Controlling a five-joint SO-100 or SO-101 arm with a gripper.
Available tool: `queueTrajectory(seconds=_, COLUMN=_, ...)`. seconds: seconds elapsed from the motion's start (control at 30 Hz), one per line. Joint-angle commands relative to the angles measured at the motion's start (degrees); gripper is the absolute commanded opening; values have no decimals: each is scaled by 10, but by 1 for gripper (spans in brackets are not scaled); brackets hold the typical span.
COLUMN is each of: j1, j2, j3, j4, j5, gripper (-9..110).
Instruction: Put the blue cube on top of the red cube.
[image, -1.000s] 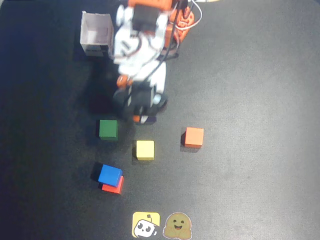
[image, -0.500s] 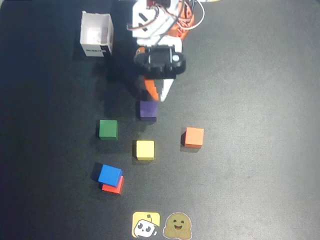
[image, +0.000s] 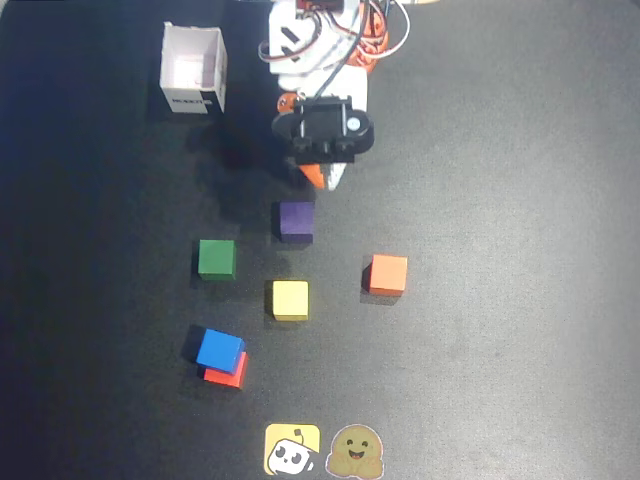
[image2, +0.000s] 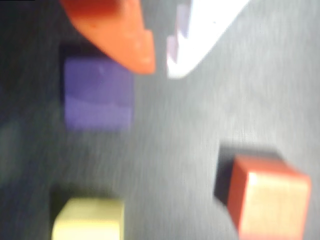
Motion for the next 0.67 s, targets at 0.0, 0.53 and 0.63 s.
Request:
queueTrajectory(seconds=0.0, j1=3, j2=6, j3=-2, j4=31, j5=14, gripper=0)
queueTrajectory(seconds=0.53, j1=-3, j2=6, j3=-2, j4=82, j5=42, gripper=0)
queueTrajectory(seconds=0.63, j1=-2, j2=6, j3=-2, j4=80, j5=6, gripper=0)
